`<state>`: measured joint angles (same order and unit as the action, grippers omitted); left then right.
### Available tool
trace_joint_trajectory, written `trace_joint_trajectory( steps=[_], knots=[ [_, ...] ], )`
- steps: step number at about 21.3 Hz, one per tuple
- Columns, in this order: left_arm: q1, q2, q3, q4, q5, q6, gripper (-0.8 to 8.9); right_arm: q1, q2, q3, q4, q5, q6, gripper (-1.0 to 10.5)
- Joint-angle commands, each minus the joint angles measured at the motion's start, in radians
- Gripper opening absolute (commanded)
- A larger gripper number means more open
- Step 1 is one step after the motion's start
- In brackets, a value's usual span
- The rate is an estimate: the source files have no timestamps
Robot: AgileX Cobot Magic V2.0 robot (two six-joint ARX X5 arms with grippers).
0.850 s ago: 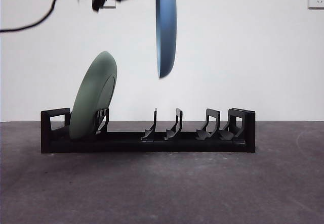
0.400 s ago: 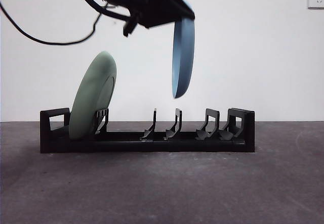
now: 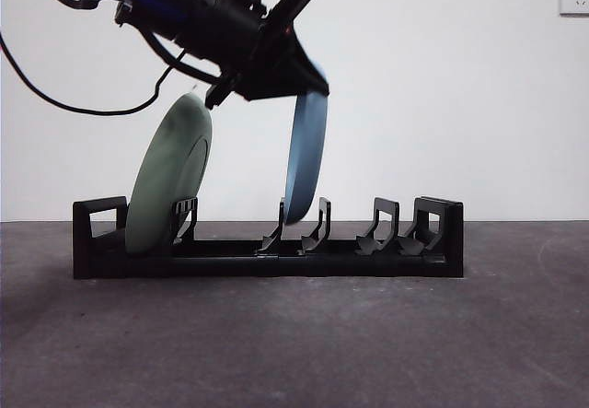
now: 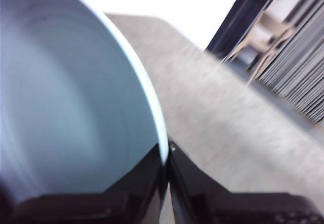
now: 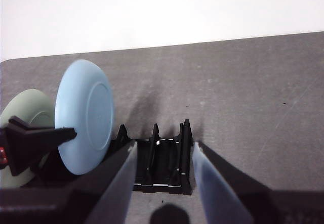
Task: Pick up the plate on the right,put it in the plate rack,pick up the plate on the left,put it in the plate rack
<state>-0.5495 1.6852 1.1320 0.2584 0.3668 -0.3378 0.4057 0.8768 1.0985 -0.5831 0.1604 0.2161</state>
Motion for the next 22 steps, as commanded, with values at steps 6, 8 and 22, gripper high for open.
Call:
trace_joint_trajectory(
  steps=[6, 8, 22],
  knots=[
    [-0.007, 0.018, 0.002, -0.051, 0.001, 0.065, -0.09, 0.0, 0.014, 0.001, 0.008, 0.003, -0.008, 1.9],
    [-0.014, 0.024, 0.002, -0.059, -0.001, 0.08, -0.09, 0.0, 0.019, 0.001, 0.008, 0.003, -0.008, 1.9],
    [-0.031, 0.056, 0.002, -0.159, -0.044, 0.155, 3.25, 0.0, 0.034, 0.001, -0.001, -0.005, -0.028, 1.9]
  ],
)
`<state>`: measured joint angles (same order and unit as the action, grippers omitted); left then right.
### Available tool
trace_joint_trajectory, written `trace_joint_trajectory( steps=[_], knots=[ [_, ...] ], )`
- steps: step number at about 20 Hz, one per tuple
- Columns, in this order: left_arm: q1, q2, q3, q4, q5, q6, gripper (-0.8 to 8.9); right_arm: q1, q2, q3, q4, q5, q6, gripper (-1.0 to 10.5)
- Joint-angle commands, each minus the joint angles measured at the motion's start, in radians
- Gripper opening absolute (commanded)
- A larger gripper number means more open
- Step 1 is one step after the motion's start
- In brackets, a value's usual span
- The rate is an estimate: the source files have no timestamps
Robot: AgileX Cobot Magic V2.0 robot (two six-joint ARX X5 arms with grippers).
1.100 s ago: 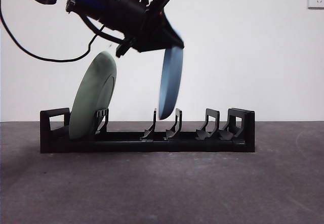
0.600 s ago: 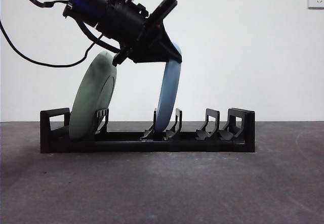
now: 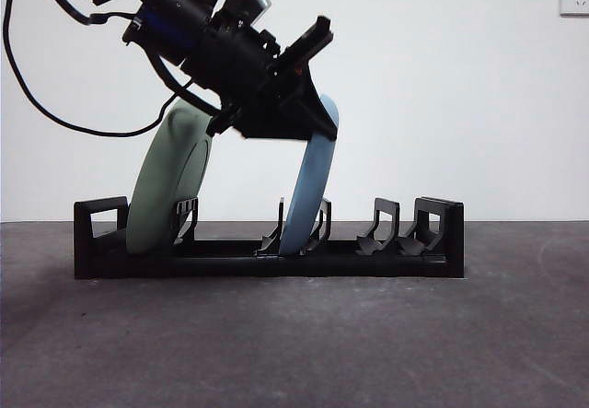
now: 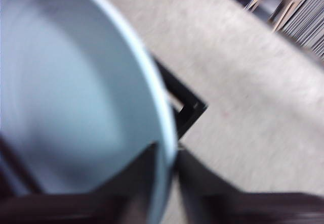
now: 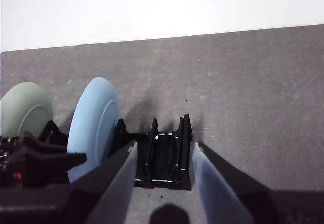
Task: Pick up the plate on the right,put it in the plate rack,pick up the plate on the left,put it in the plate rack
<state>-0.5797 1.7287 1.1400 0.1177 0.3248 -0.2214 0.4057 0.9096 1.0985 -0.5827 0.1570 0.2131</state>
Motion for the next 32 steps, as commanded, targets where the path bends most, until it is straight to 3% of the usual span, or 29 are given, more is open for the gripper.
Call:
trace_joint_trajectory(
  steps=[1, 9, 12, 13, 14, 16, 17, 24, 29, 32],
  knots=[
    [-0.004, 0.007, -0.006, -0.038, -0.002, 0.045, 3.41, 0.0, 0.001, 0.001, -0.01, -0.002, -0.039, 1.9],
    [-0.055, -0.126, -0.006, -0.19, -0.021, 0.18, 3.44, 0.0, 0.016, 0.001, -0.102, -0.115, -0.131, 1.9],
    [-0.08, -0.213, -0.006, -0.264, -0.09, 0.233, 3.36, 0.0, 0.026, 0.001, -0.134, -0.144, -0.169, 1.9],
    [-0.086, -0.249, -0.006, -0.298, -0.121, 0.253, 2.94, 0.0, 0.029, 0.001, -0.146, -0.155, -0.183, 1.9],
    [-0.093, -0.3, -0.006, -0.345, -0.155, 0.276, 1.87, 0.0, 0.033, 0.001, -0.161, -0.159, -0.193, 1.8],
    [-0.095, -0.406, -0.006, -0.447, -0.204, 0.304, -0.16, 0.0, 0.035, 0.0, -0.183, -0.158, -0.208, 0.5],
    [-0.095, -0.463, -0.006, -0.505, -0.235, 0.305, -0.09, 0.0, 0.035, 0.001, -0.188, -0.155, -0.212, -0.1],
    [-0.045, -0.798, -0.01, -0.805, -0.521, 0.332, -0.09, 0.0, -0.002, -0.028, -0.188, -0.155, -0.204, -0.1],
    [-0.029, -1.097, -0.152, -0.822, -0.618, 0.33, -0.09, 0.0, -0.188, -0.228, 0.006, -0.143, -0.165, -0.1],
    [-0.029, -1.284, -0.284, -0.82, -0.639, 0.294, -0.09, 0.0, -0.334, -0.367, 0.099, -0.095, -0.154, -0.1]
  ],
)
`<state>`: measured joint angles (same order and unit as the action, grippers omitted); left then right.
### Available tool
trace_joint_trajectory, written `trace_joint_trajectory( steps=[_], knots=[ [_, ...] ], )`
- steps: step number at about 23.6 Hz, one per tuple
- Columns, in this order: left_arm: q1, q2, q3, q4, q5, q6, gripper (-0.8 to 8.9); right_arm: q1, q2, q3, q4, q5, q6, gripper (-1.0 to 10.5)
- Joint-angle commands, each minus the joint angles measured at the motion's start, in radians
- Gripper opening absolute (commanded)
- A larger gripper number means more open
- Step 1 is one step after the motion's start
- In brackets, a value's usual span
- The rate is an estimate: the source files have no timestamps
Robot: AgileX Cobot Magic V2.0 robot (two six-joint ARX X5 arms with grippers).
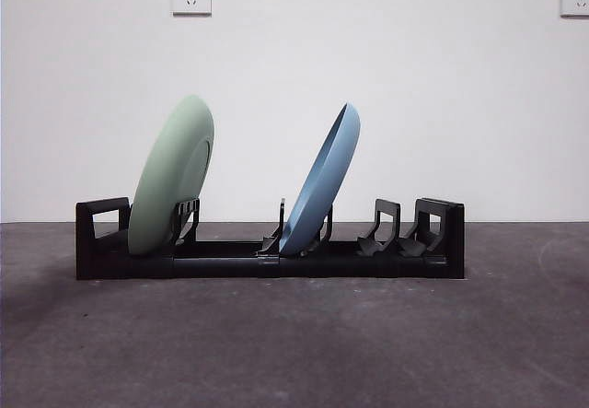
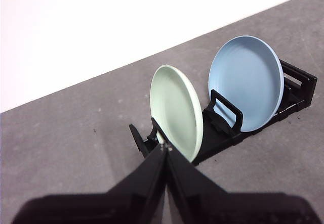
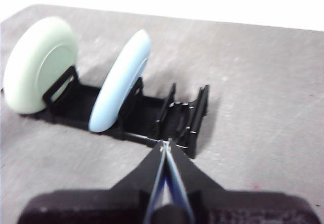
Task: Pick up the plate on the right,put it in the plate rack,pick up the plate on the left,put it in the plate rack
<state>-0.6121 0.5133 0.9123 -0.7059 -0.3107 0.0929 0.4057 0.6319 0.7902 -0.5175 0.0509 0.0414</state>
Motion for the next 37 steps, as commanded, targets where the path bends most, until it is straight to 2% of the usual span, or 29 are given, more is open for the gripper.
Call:
trace_joint_trajectory(
  steps=[1, 3, 5, 6, 7, 21, 23, 26, 29, 32, 37],
  knots=[
    [0.003, -0.119, -0.089, 0.008, -0.003, -0.022, -0.09, 0.0, -0.105, -0.097, 0.05, 0.011, 0.018, -0.1],
    [0.003, -0.177, -0.116, 0.016, 0.006, -0.022, -0.09, 0.0, -0.163, -0.137, 0.044, 0.025, 0.018, -0.1],
    [0.003, -0.177, -0.114, 0.003, 0.004, -0.024, -0.07, 0.0, -0.161, -0.137, 0.037, 0.088, 0.023, 0.0],
    [0.003, -0.177, -0.114, -0.017, 0.003, -0.024, -0.03, 0.0, -0.159, -0.137, 0.037, 0.087, 0.066, 0.0],
    [0.003, -0.177, -0.114, -0.033, 0.003, -0.024, -0.03, 0.001, -0.159, -0.137, 0.037, 0.085, 0.072, 0.0],
    [0.003, -0.177, -0.114, -0.085, 0.0, -0.021, -0.03, 0.001, -0.159, -0.137, 0.037, 0.087, 0.072, 0.0],
    [0.004, -0.179, -0.114, -0.08, -0.005, 0.028, -0.03, 0.001, -0.159, -0.137, 0.037, 0.087, 0.072, 0.0],
    [0.029, -0.179, -0.122, -0.01, 0.001, 0.05, -0.03, 0.001, -0.159, -0.137, 0.037, 0.086, 0.072, 0.0],
    [0.084, -0.185, -0.165, 0.127, 0.032, 0.074, -0.03, 0.001, -0.159, -0.137, 0.037, 0.087, 0.072, 0.0],
    [0.169, -0.212, -0.254, 0.257, 0.11, 0.077, -0.03, 0.001, -0.159, -0.137, 0.037, 0.087, 0.072, 0.0],
    [0.313, -0.298, -0.466, 0.404, 0.301, 0.077, -0.03, 0.001, -0.159, -0.137, 0.037, 0.087, 0.072, 0.0]
  ],
)
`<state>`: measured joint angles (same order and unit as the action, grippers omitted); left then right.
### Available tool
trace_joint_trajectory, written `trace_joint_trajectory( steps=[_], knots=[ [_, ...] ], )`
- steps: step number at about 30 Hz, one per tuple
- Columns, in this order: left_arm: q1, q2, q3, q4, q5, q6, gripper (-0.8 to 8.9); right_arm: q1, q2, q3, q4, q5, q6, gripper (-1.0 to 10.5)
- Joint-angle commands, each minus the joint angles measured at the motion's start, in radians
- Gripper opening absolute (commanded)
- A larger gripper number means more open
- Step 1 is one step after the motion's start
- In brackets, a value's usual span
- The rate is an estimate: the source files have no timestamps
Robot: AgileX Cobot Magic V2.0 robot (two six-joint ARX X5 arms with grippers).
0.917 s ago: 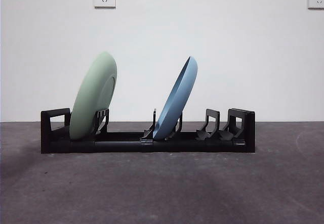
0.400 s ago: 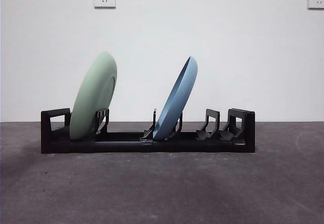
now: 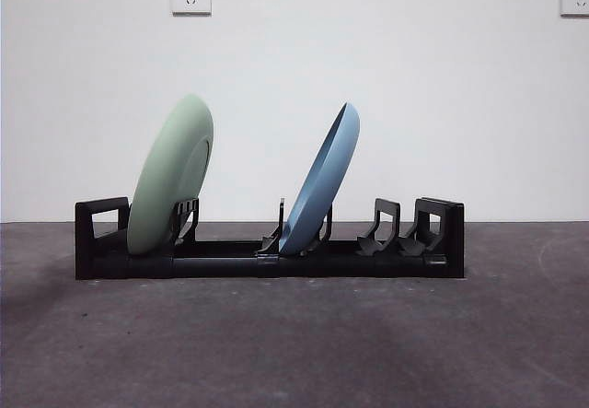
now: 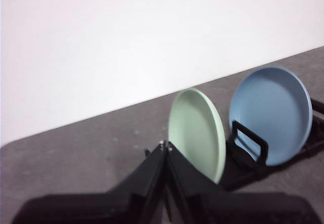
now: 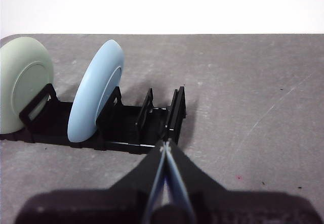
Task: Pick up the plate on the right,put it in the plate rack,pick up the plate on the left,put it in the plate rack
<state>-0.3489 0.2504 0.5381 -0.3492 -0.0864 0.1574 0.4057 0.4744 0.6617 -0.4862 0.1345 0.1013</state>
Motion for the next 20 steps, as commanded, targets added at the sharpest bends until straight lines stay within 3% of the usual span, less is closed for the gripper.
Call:
trace_joint_trajectory(
  steps=[1, 6, 20],
  knots=[
    [0.076, -0.057, -0.138, 0.074, 0.114, 0.012, -0.03, 0.001, -0.002, -0.008, 0.005, 0.003, 0.012, 0.0],
    [0.174, -0.147, -0.33, 0.174, 0.193, -0.002, -0.03, 0.001, -0.002, -0.008, 0.005, 0.003, 0.012, 0.0],
    [0.269, -0.249, -0.535, 0.169, 0.191, -0.079, -0.03, 0.001, -0.002, -0.008, 0.005, 0.003, 0.012, 0.0]
  ],
)
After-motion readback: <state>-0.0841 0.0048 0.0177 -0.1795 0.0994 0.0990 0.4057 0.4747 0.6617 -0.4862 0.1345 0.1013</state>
